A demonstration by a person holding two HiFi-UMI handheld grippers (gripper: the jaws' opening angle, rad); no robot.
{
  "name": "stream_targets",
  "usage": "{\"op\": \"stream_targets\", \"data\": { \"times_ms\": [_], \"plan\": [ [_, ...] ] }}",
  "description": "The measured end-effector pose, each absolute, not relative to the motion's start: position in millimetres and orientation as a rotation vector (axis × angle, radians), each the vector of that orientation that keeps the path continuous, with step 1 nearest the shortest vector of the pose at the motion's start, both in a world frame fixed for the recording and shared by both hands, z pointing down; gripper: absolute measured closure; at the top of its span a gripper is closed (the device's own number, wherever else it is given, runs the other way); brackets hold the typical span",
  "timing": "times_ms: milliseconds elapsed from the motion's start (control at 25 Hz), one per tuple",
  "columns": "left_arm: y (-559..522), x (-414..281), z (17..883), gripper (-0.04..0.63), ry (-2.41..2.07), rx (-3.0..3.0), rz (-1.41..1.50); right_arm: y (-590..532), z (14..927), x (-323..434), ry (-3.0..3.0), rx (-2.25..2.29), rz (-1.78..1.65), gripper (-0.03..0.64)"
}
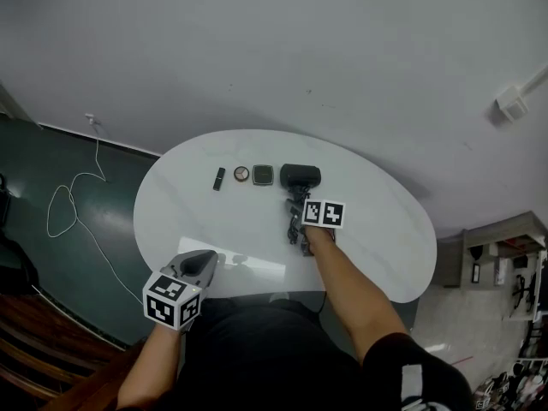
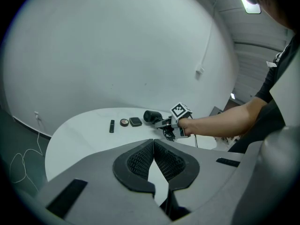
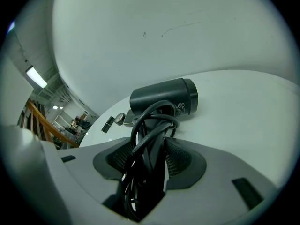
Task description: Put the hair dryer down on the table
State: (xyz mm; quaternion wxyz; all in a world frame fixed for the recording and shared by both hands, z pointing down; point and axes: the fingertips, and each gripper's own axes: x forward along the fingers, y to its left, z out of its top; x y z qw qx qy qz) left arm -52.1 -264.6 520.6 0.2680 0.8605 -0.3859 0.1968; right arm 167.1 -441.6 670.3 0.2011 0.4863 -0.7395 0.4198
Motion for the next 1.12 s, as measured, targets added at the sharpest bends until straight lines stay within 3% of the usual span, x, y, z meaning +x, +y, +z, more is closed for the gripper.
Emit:
{"op": "stream_targets", "data": {
  "times_ms": [1120],
  "plan": [
    [-266,-73,518,0.578,-1.140,2.256,0.485,-474,687,155,-1.994,1.368,1.040,0.402]
  ]
}}
